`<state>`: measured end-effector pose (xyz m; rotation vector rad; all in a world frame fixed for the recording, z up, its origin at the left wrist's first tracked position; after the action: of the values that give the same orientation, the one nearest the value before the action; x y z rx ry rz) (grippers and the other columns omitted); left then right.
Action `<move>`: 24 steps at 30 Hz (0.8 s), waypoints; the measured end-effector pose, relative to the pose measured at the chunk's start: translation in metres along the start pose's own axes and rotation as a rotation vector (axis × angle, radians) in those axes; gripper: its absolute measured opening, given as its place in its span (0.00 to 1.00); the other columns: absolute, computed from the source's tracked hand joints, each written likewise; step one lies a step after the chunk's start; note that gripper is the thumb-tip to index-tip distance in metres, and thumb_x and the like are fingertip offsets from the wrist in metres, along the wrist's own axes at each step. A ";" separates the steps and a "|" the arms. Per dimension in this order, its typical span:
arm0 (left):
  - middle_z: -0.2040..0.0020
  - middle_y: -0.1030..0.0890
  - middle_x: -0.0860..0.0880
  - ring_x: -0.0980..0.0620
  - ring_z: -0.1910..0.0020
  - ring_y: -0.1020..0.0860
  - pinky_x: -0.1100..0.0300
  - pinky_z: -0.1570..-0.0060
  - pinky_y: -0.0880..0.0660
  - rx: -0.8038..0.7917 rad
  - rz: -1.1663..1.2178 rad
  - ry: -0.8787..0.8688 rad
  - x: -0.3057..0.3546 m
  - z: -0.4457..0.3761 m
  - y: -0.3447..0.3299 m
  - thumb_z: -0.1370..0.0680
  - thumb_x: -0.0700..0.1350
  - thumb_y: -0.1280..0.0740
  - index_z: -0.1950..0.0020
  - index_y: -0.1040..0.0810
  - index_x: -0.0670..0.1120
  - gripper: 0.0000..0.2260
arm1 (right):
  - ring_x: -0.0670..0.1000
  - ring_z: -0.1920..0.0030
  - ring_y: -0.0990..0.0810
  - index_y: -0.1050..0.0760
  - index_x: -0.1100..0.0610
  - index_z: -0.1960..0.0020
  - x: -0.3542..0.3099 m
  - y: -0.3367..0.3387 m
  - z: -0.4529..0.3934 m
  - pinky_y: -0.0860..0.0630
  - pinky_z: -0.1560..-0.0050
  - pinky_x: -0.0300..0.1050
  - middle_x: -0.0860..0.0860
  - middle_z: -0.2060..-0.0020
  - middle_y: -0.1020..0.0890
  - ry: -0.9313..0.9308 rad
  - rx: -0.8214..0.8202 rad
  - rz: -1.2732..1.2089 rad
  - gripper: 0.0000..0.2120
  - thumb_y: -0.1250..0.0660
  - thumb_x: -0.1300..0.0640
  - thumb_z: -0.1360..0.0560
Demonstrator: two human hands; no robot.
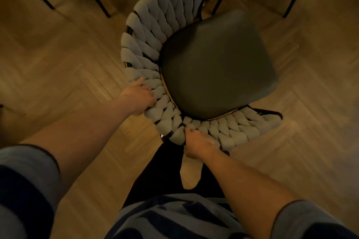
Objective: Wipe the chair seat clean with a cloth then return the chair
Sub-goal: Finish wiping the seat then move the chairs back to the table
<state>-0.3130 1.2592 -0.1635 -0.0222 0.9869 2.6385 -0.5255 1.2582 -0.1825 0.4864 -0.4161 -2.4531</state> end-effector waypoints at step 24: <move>0.45 0.21 0.48 0.43 0.41 0.27 0.42 0.35 0.39 -0.046 0.362 0.280 0.169 0.007 0.060 0.25 0.49 0.35 0.42 0.23 0.52 0.12 | 0.58 0.33 0.24 0.44 0.45 0.19 0.155 -0.011 0.073 0.28 0.34 0.52 0.53 0.30 0.24 -0.028 0.070 0.367 0.32 0.36 0.55 0.19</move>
<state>-0.4905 1.2713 -0.1413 -0.2529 1.1058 3.0513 -0.6791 1.1858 -0.1606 0.3674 -0.5522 -2.0986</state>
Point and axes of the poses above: each hand's wrist, its own z-axis away from the middle knuckle, its own y-axis out of the back of the hand, x = y × z, the point moved 8 cm from there along -z, towards the middle knuckle
